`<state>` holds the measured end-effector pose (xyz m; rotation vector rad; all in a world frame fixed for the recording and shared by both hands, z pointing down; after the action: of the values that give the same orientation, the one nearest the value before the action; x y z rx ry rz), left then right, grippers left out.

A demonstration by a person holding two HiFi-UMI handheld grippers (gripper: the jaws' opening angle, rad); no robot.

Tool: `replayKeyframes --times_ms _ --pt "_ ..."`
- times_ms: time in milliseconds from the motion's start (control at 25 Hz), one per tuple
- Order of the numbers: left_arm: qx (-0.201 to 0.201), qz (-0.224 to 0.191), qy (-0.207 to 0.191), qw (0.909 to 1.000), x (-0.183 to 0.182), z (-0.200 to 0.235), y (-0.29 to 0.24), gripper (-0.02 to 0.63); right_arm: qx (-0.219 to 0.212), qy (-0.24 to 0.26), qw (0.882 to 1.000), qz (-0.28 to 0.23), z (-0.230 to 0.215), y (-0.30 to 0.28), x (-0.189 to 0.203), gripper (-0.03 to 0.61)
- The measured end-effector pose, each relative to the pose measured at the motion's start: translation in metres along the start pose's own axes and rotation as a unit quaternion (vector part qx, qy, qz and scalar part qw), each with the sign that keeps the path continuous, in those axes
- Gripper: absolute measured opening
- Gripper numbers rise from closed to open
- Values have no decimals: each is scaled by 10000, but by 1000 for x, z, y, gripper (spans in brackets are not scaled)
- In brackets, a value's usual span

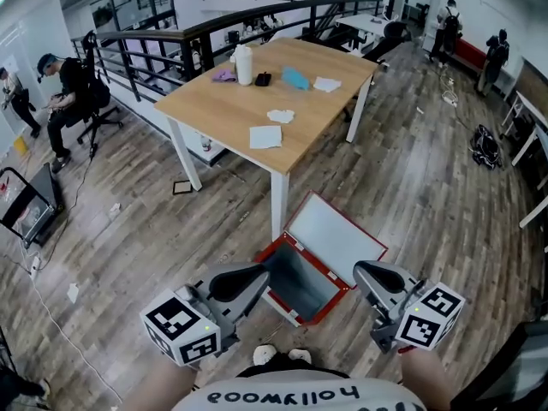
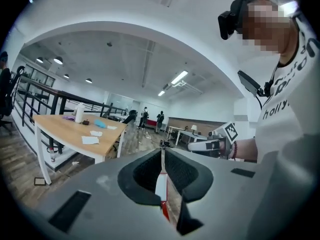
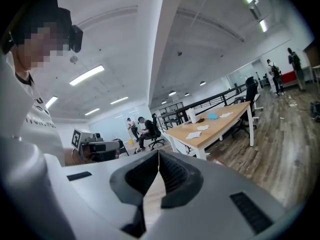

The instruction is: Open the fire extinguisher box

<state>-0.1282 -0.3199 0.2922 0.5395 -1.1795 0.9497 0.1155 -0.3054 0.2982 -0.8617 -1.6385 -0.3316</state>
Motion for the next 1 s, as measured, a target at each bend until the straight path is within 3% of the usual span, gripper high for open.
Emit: replayKeyframes --times_ms 1000 --pt "59 25 151 9999 8 -7 -4 26 21 -106 9999 76 -3 7 11 11"
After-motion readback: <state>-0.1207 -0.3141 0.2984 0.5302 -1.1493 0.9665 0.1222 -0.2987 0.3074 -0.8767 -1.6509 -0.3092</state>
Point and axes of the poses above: the fingertips, and each gripper's own axes: y backward along the fingers, z to its left, x out of its underside, the point moved 6 cm from there along y, backward along the fingers, and after that the axes turned 4 degrees about y, right-handed, at the moved point
